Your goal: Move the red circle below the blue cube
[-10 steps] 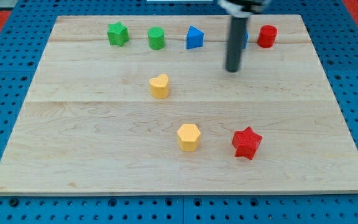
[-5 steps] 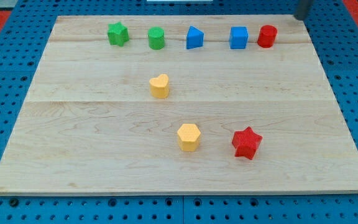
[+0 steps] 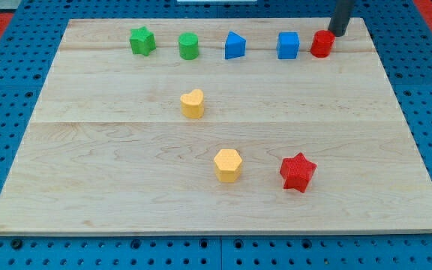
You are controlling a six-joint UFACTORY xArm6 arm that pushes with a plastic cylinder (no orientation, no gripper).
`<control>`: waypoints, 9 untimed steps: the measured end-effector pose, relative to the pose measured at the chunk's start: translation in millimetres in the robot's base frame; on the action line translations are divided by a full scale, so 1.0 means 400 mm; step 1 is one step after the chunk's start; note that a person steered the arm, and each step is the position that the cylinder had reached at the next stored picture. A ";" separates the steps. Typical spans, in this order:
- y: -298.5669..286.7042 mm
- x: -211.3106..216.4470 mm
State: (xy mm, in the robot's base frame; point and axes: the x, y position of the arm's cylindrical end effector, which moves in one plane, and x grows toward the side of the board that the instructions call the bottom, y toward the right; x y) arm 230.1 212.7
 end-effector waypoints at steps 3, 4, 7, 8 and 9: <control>-0.052 0.205; -0.052 0.304; 0.014 0.291; 0.014 0.208; -0.046 0.230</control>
